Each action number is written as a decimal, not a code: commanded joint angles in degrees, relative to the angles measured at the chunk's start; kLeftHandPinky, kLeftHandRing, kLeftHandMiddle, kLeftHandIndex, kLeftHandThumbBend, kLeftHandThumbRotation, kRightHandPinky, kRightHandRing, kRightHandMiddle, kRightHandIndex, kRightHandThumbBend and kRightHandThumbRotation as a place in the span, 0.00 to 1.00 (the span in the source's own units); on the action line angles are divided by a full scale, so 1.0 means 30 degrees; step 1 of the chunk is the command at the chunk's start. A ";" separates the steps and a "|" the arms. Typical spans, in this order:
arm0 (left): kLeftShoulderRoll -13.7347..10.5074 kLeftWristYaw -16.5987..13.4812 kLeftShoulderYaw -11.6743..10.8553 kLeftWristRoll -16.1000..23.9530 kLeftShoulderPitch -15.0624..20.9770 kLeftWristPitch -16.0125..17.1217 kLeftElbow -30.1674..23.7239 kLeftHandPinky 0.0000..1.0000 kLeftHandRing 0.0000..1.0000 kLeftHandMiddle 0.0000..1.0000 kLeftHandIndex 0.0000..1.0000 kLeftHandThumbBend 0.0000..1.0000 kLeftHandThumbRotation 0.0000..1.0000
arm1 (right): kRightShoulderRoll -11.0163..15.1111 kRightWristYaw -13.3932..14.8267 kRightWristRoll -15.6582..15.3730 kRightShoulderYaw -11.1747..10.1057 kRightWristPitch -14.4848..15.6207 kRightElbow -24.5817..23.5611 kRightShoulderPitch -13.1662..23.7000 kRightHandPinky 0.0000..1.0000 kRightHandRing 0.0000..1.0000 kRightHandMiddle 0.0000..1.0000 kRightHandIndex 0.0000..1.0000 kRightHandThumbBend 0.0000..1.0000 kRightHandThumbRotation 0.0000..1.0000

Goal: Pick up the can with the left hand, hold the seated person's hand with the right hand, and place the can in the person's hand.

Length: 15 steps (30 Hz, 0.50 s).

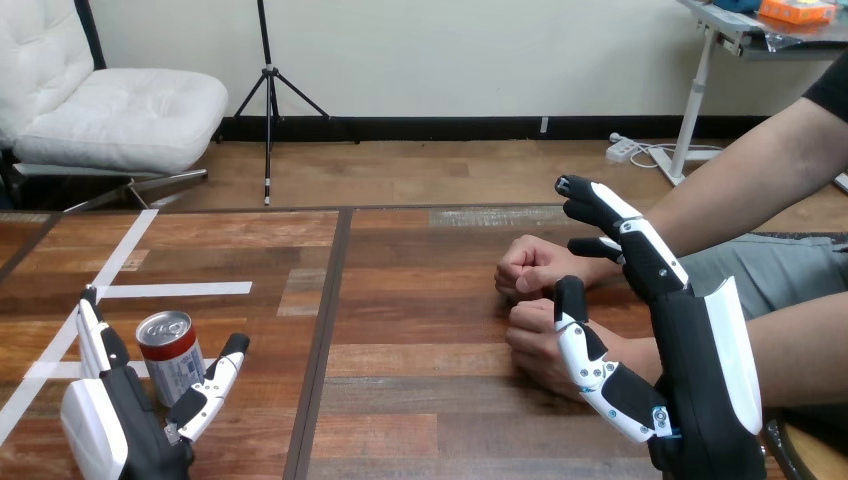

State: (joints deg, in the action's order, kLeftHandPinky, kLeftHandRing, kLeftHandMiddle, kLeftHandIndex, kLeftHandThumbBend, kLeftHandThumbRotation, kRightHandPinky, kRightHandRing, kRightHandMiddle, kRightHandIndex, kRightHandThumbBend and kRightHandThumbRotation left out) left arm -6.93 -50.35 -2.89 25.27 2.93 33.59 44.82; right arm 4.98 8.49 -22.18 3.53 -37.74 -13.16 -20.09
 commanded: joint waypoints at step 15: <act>-0.0308 -0.0053 0.0335 -0.0375 0.3107 -0.0192 0.2958 0.86 0.92 0.96 0.98 0.84 0.27 | 0.0241 -0.0089 0.0213 -0.0277 -0.0038 -0.0535 0.0768 0.72 0.83 0.87 0.84 0.13 0.00</act>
State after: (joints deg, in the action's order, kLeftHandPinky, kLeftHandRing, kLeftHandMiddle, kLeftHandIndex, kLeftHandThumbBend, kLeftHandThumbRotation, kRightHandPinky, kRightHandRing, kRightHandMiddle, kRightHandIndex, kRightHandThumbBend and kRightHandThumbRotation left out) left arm -7.45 -50.38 -2.81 24.01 5.19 34.66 49.29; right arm 5.01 8.45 -22.20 3.45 -37.75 -13.16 -20.10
